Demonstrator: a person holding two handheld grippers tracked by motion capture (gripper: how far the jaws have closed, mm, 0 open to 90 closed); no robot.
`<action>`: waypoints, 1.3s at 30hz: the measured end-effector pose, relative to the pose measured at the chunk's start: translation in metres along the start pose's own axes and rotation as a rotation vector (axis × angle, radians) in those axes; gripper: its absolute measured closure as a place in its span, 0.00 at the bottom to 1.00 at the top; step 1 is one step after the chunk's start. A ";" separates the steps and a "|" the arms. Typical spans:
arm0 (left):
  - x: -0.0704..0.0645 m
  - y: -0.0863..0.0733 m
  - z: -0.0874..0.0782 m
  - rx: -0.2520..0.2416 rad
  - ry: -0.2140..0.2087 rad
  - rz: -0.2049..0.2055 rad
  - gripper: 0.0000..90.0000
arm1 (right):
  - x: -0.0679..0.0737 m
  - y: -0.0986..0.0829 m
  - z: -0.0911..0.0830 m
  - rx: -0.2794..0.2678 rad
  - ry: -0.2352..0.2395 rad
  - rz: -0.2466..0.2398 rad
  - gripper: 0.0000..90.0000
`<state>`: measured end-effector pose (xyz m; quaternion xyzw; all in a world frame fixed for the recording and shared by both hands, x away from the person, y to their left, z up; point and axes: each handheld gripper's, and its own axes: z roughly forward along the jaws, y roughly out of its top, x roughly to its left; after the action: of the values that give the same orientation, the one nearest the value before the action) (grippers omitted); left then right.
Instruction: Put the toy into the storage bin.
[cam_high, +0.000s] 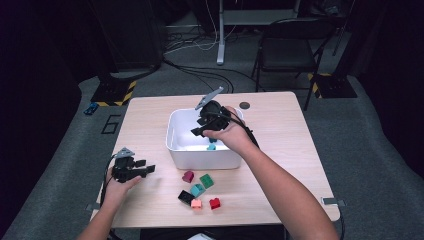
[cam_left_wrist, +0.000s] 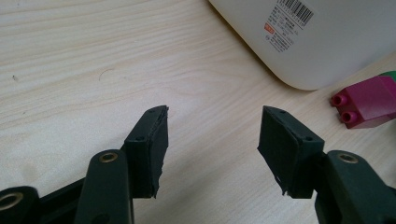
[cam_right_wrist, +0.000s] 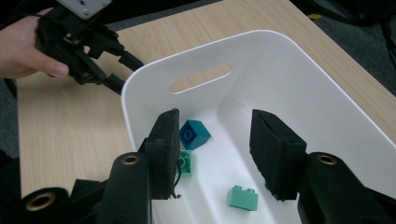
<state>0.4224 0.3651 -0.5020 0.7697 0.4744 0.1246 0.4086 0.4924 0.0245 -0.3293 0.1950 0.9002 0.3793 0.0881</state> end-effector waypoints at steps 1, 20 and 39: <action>0.000 0.000 0.000 -0.002 0.002 0.001 0.47 | 0.003 -0.001 -0.004 -0.005 0.004 -0.006 0.58; 0.000 0.000 0.000 0.011 0.001 0.003 0.47 | 0.053 -0.026 -0.031 -0.048 0.069 -0.083 0.59; 0.000 -0.001 0.000 0.008 0.001 0.001 0.47 | 0.088 -0.061 0.012 -0.038 0.139 -0.103 0.59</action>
<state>0.4221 0.3649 -0.5024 0.7714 0.4747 0.1233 0.4054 0.3994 0.0303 -0.3824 0.1199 0.9056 0.4040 0.0483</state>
